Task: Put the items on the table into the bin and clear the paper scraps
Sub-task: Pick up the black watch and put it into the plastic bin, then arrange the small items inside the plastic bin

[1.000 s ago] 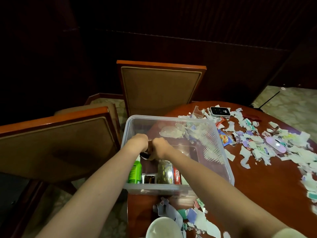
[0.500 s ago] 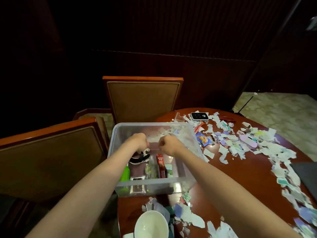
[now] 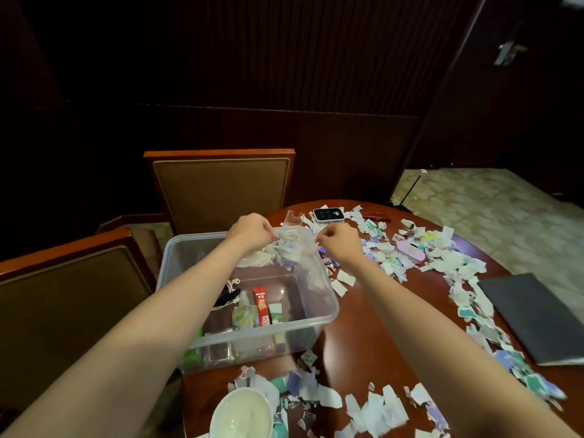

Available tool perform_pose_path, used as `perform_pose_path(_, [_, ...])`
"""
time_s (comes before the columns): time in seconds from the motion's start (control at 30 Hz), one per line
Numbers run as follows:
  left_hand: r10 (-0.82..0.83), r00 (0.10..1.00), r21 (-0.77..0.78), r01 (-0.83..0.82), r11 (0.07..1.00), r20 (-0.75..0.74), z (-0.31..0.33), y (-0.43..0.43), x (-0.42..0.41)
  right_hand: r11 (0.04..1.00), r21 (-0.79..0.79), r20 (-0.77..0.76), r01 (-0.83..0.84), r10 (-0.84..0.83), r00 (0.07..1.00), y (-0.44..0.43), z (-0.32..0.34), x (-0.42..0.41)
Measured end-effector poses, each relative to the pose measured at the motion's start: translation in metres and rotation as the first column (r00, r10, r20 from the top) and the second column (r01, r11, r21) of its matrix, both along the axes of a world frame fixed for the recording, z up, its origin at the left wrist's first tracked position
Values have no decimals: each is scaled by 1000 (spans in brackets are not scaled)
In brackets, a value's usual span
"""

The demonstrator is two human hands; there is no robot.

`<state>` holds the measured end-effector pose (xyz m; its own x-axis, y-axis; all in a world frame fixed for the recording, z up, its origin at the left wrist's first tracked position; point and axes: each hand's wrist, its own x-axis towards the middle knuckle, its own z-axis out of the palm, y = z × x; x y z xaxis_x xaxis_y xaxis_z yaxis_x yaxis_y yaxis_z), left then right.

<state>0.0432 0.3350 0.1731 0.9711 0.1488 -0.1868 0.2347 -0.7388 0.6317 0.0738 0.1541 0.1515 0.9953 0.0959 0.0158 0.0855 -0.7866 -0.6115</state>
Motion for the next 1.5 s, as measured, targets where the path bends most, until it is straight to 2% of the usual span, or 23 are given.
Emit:
perform_pose_path(0.27, [-37,999,33,37,999,8,-5,-19,35,986,-1,-79,164,-164,983,-37,-27,32])
perform_pose_path(0.53, [-38,999,96,35,995,22,-21,-26,89,989,-104,-194,106,-125,973,-43,-63,50])
perform_pose_path(0.8, [-54,989,139,73,988,-137,-53,-30,139,990,-127,-296,66,-102,950,-45,-103,66])
perform_pose_path(1.03, [-60,955,234,132,963,-290,-65,-48,173,977,-100,-267,189,-209,941,-61,-127,79])
perform_pose_path(1.17, [-7,955,246,83,966,-296,-78,-55,189,968,-50,-237,247,-252,938,-63,-137,87])
perform_pose_path(1.37, [-29,915,333,175,926,-402,-93,-64,204,978,-151,-77,147,-160,984,-58,-140,100])
perform_pose_path(1.5, [2,906,396,183,900,-423,-99,-66,213,970,-230,-117,76,-105,988,-56,-146,107])
